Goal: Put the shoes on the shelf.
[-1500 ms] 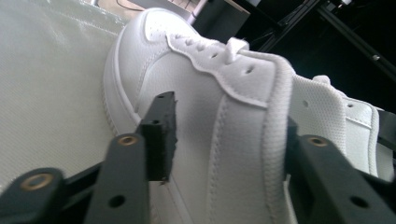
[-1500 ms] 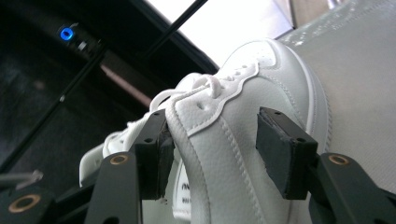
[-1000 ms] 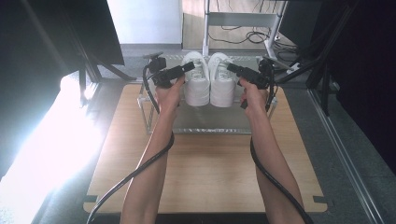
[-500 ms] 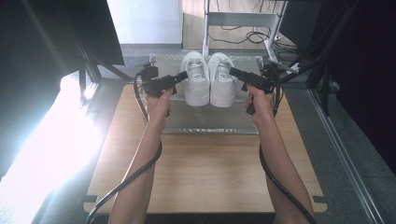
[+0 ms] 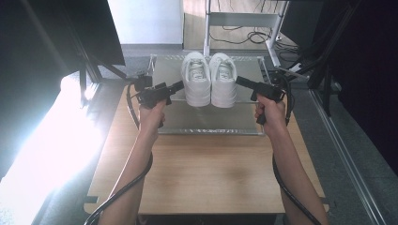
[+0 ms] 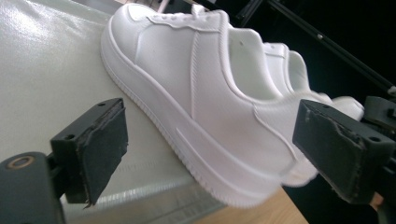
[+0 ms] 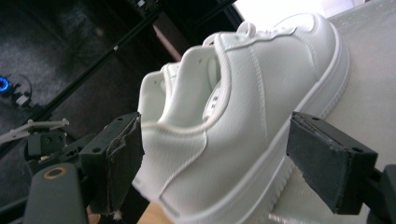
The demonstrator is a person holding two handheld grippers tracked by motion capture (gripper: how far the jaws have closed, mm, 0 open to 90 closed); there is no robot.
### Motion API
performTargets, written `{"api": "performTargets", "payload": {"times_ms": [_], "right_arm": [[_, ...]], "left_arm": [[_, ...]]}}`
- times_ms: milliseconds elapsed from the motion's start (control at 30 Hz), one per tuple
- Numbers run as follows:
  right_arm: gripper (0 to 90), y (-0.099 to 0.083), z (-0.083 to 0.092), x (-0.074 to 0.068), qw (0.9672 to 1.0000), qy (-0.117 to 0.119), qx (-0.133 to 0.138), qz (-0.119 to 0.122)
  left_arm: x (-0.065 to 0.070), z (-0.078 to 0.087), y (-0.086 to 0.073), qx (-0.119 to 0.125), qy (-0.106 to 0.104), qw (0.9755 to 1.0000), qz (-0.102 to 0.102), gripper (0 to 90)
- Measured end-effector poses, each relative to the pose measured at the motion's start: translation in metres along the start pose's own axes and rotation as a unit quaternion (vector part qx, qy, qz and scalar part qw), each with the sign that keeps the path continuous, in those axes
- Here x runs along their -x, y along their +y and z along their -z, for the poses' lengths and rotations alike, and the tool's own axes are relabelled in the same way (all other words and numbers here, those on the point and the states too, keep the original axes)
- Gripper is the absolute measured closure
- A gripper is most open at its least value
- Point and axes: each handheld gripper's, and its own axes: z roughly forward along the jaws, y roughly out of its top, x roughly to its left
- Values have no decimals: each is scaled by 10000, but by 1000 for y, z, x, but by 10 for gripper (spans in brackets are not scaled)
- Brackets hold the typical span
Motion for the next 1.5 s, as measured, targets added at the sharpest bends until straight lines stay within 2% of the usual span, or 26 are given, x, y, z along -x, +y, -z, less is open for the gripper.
{"api": "performTargets", "payload": {"times_ms": [200, 400, 567, 833, 1033, 1167, 1300, 1367, 1433, 1500], "right_arm": [[174, -10, 12, 0, 9998, 114, -153, 107], [151, -22, 24, -1, 9993, 273, -216, 149], [145, -33, 36, -5, 9981, 341, -333, 390], [144, -50, 53, -5, 9967, 457, -444, 512], [142, -67, 64, 0, 9954, 362, -562, 684], [140, -79, 72, 6, 9945, 198, -666, 790], [137, -92, 79, 13, 9922, -32, -801, 956], [133, -98, 82, 16, 9911, -110, -842, 1026], [128, -103, 85, 18, 9902, -140, -870, 1084], [103, -108, 88, 19, 9889, -159, -899, 1175]], "left_arm": [[2, 14, -11, -80, 36, 9999, -123, 45], [5, 27, -25, -150, -15, 9995, -275, 37], [8, 39, -36, -200, 56, 9987, -473, 36], [6, 56, -58, -231, 119, 9977, -628, 36], [2, 65, -78, -293, 175, 9969, -703, 37], [0, 69, -90, -354, 210, 9960, -790, 37], [-1, 73, -104, -453, 227, 9950, -863, 37], [-3, 74, -111, -505, 143, 9950, -854, 37], [-4, 76, -117, -570, 104, 9944, -880, 37], [-6, 78, -124, -664, 161, 9933, -927, 36]]}}
